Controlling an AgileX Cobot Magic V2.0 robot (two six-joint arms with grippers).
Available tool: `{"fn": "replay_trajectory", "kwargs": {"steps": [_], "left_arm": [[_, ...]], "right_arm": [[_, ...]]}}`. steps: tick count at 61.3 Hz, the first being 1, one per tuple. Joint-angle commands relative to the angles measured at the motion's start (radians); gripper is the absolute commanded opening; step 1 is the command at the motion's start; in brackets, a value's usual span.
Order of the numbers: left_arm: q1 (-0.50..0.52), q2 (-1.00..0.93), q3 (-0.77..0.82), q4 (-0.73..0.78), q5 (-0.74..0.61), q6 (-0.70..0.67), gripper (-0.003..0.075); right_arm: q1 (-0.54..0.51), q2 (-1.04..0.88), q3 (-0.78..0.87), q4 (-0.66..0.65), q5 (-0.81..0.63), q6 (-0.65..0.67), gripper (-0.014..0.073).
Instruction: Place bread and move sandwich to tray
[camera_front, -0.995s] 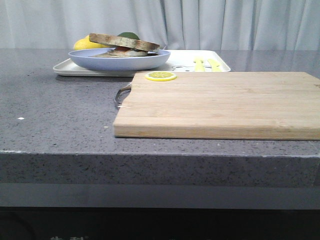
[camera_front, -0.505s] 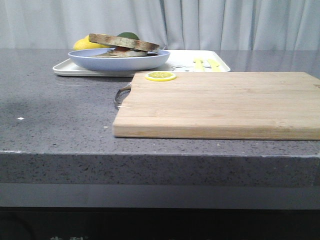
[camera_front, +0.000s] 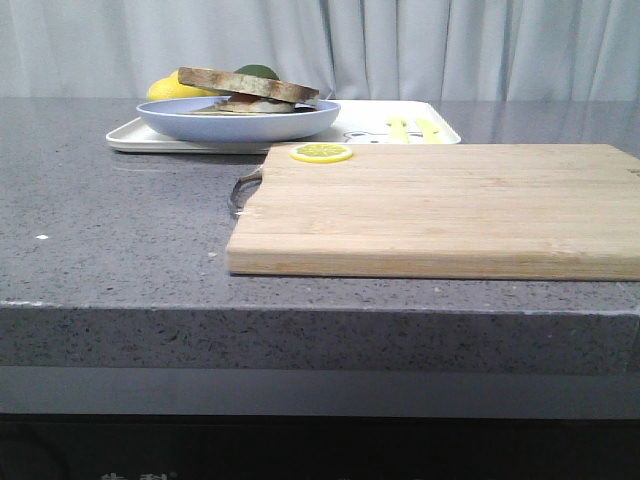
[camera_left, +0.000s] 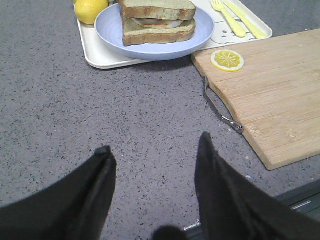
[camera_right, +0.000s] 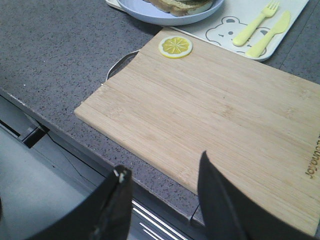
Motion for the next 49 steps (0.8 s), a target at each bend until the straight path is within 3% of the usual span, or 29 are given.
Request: {"fn": "replay_trajectory", "kwargs": {"steps": [1,41,49], "left_arm": [[-0.009,-0.033,-0.008,-0.017,-0.073,0.003,0.0365],[-0.009,-0.04,-0.008,-0.017,-0.108,0.003,0.0365],[-0.009,-0.04,-0.008,-0.017,-0.113,0.003,0.0357]], "right_arm": [[-0.005,-0.001,-0.024,-0.005,-0.067,-0.008,0.0337],[-0.005,-0.001,-0.024,-0.005,-0.068,-0.008,0.0337],[-0.005,-0.001,-0.024,-0.006,-0.067,-0.008,0.0302]]}}
